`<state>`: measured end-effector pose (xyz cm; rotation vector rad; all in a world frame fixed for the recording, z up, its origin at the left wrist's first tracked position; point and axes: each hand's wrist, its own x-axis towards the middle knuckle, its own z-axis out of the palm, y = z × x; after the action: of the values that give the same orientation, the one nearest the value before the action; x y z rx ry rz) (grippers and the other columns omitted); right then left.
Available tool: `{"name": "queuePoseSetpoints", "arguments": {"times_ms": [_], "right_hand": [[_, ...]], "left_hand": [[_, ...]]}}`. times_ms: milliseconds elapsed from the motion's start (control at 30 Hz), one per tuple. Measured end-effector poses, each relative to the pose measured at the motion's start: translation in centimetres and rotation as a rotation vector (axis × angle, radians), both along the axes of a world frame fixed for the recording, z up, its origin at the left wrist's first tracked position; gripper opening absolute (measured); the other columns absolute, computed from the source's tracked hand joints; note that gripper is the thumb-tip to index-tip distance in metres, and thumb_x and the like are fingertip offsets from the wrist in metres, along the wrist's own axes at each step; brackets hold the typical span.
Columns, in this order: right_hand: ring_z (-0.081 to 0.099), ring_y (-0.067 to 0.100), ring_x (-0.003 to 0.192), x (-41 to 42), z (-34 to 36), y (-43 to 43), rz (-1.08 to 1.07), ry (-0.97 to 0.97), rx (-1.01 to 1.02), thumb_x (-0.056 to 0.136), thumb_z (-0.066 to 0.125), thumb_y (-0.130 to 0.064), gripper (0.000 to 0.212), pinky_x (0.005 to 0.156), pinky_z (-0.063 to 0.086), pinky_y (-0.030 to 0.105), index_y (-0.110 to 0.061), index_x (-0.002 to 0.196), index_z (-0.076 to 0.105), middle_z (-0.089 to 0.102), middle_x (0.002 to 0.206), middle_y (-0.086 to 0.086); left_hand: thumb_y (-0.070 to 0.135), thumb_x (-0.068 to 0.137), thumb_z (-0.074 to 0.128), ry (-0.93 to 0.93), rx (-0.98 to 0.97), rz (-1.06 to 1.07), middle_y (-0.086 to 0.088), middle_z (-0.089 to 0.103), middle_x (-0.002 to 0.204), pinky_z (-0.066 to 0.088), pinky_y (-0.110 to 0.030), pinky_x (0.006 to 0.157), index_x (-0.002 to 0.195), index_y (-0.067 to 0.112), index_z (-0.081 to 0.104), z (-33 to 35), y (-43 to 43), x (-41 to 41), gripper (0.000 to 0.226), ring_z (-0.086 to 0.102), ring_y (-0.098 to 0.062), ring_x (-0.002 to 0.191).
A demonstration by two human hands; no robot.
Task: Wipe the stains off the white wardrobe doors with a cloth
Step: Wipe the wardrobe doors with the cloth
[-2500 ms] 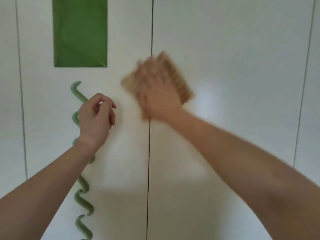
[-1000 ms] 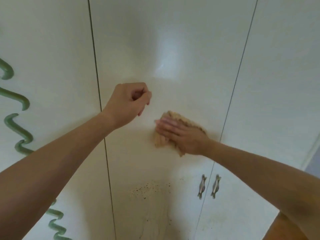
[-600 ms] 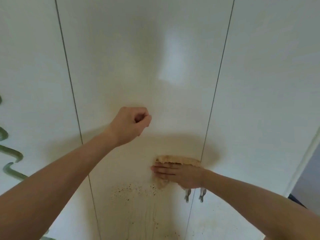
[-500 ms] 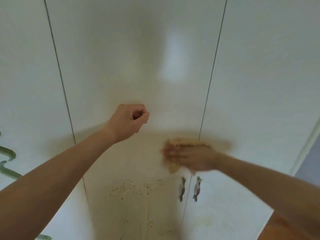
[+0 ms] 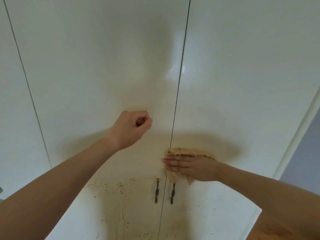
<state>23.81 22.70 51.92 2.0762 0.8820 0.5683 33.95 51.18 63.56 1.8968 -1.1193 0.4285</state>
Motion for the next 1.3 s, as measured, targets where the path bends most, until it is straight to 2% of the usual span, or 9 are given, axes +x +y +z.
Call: {"name": "queuePoseSetpoints", "arguments": {"times_ms": [233, 433, 533, 600, 767, 933, 1033, 1167, 1300], "right_hand": [[0.013, 0.029, 0.159, 0.6, 12.8, -0.7, -0.030, -0.477, 0.504, 0.103, 0.038, -0.023, 0.061, 0.130, 0.009, 0.046, -0.012, 0.162, 0.029, 0.022, 0.170, 0.010], [-0.005, 0.029, 0.160, -2.9, -2.8, -4.8, -0.085, 0.002, 0.084, 0.096, 0.058, -0.016, 0.087, 0.131, 0.001, 0.040, -0.004, 0.164, 0.006, -0.003, 0.173, 0.013], [0.013, 0.027, 0.159, -4.9, -0.7, -9.2, -0.039, 0.092, 0.095, 0.101, 0.047, -0.014, 0.065, 0.129, 0.019, 0.041, -0.005, 0.162, 0.024, 0.015, 0.172, 0.012], [0.027, 0.030, 0.154, -6.7, 5.3, -12.5, 0.044, -0.018, 0.213, 0.109, 0.034, -0.023, 0.049, 0.121, 0.032, 0.045, -0.006, 0.154, 0.038, 0.030, 0.164, 0.015], [0.018, 0.036, 0.158, -6.8, 13.5, -14.6, -0.028, -0.611, 0.705, 0.105, 0.036, -0.020, 0.056, 0.129, 0.006, 0.049, -0.005, 0.158, 0.036, 0.028, 0.167, 0.017], [0.003, 0.029, 0.160, -9.4, -3.9, -15.4, -0.079, 0.005, 0.207, 0.086, 0.070, -0.026, 0.099, 0.128, -0.014, 0.040, -0.004, 0.162, 0.011, 0.007, 0.173, 0.012], [0.004, 0.028, 0.160, -11.8, -1.4, -20.8, -0.038, 0.138, 0.040, 0.084, 0.081, -0.034, 0.111, 0.130, -0.006, 0.038, -0.002, 0.162, 0.009, 0.005, 0.172, 0.015], [0.018, 0.030, 0.158, -13.3, 11.7, -24.6, 0.032, -0.248, 0.311, 0.106, 0.042, -0.018, 0.054, 0.131, 0.010, 0.041, -0.008, 0.159, 0.036, 0.026, 0.168, 0.012], [0.017, 0.032, 0.158, -12.6, 11.1, -23.8, -0.093, -0.529, 0.514, 0.103, 0.052, -0.022, 0.065, 0.129, 0.008, 0.052, -0.012, 0.162, 0.027, 0.023, 0.170, 0.012]], "left_hand": [[0.019, 0.094, 0.058, 0.003, -0.049, -0.017, -0.008, 0.056, 0.049, 0.041, -0.028, 0.053, 0.067, 0.009, 0.061, 1.0, -5.1, -2.7, 0.029, 0.041, -0.008, 0.042], [0.009, 0.096, 0.059, 0.053, -0.010, -0.057, -0.005, 0.056, 0.046, 0.039, -0.020, 0.050, 0.067, 0.008, 0.061, 0.0, -8.2, -4.5, 0.029, 0.046, -0.006, 0.040], [0.012, 0.096, 0.060, 0.060, 0.042, -0.049, -0.003, 0.058, 0.048, 0.044, -0.025, 0.055, 0.068, 0.012, 0.062, -1.2, -10.2, -5.4, 0.028, 0.050, -0.008, 0.044], [0.012, 0.095, 0.061, 0.082, 0.051, -0.045, -0.001, 0.059, 0.049, 0.043, -0.022, 0.055, 0.069, 0.013, 0.062, -1.6, -12.5, -6.9, 0.026, 0.051, -0.006, 0.045], [0.006, 0.093, 0.059, 0.143, -0.008, -0.012, -0.005, 0.058, 0.050, 0.039, -0.018, 0.050, 0.070, 0.007, 0.064, -0.1, -16.9, -10.4, 0.023, 0.047, -0.006, 0.044], [0.009, 0.094, 0.060, 0.161, 0.080, 0.048, 0.000, 0.057, 0.047, 0.038, -0.014, 0.051, 0.067, 0.012, 0.063, -0.3, -18.2, -13.2, 0.028, 0.048, -0.004, 0.043], [0.010, 0.095, 0.060, 0.173, 0.093, 0.066, 0.001, 0.057, 0.047, 0.039, -0.014, 0.051, 0.067, 0.013, 0.064, -0.2, -19.0, -14.0, 0.029, 0.048, -0.005, 0.044], [0.008, 0.096, 0.060, 0.182, 0.066, 0.041, -0.003, 0.058, 0.047, 0.039, -0.016, 0.051, 0.068, 0.007, 0.064, 0.8, -21.6, -15.0, 0.028, 0.047, -0.006, 0.042], [0.007, 0.096, 0.060, 0.150, 0.062, -0.008, 0.001, 0.056, 0.045, 0.039, -0.018, 0.050, 0.067, 0.007, 0.063, 1.2, -24.2, -16.0, 0.029, 0.047, -0.006, 0.042]]}}
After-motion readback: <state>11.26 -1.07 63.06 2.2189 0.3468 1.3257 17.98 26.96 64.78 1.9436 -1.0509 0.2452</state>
